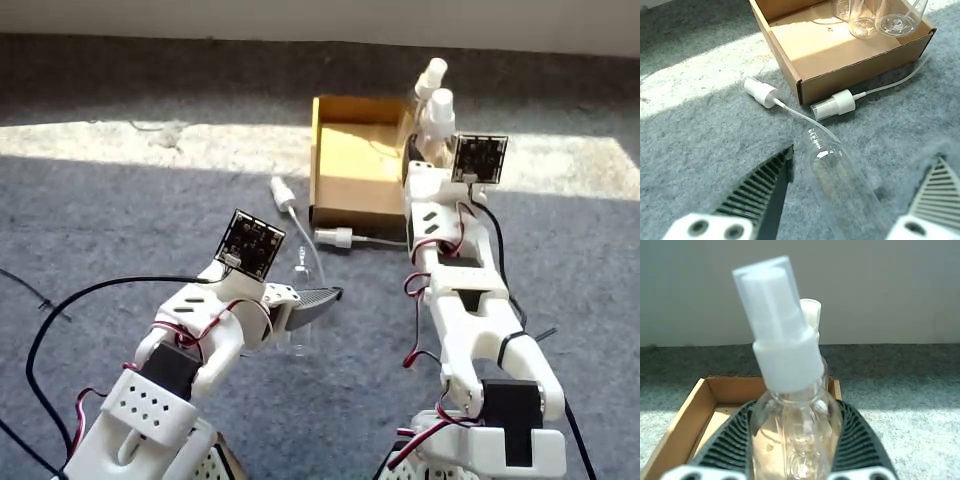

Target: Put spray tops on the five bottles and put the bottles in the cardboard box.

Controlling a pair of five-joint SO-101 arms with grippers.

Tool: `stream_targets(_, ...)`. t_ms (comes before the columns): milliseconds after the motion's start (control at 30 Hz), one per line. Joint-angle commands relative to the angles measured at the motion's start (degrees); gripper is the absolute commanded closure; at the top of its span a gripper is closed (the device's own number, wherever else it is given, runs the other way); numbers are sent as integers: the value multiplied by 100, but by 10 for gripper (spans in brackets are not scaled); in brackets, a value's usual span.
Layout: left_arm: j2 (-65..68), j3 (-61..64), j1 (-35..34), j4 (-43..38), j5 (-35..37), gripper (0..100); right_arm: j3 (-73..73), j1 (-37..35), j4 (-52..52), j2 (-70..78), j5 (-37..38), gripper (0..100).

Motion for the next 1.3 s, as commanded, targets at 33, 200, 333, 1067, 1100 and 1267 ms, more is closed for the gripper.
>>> stream_targets(33, -31, -22, 75, -114, 26, 636, -312, 48, -127, -13, -26, 995)
stream_targets(200, -31, -22, 75, -114, 26, 636, -312, 40, -127, 224, -26, 995)
stream_targets(333, -31, -22, 75, -114, 26, 636, -382, 40, -409, 681, -26, 995)
stream_targets(1067, -31, -22, 75, -114, 26, 636, -180, 40, -602, 743, -26, 841)
stream_targets(1100, -31, -22, 75, -114, 26, 636, -163, 40, -602, 743, -26, 837)
stream_targets(1267, -31, -22, 75, -114, 26, 636, -163, 40, -611, 743, -26, 831)
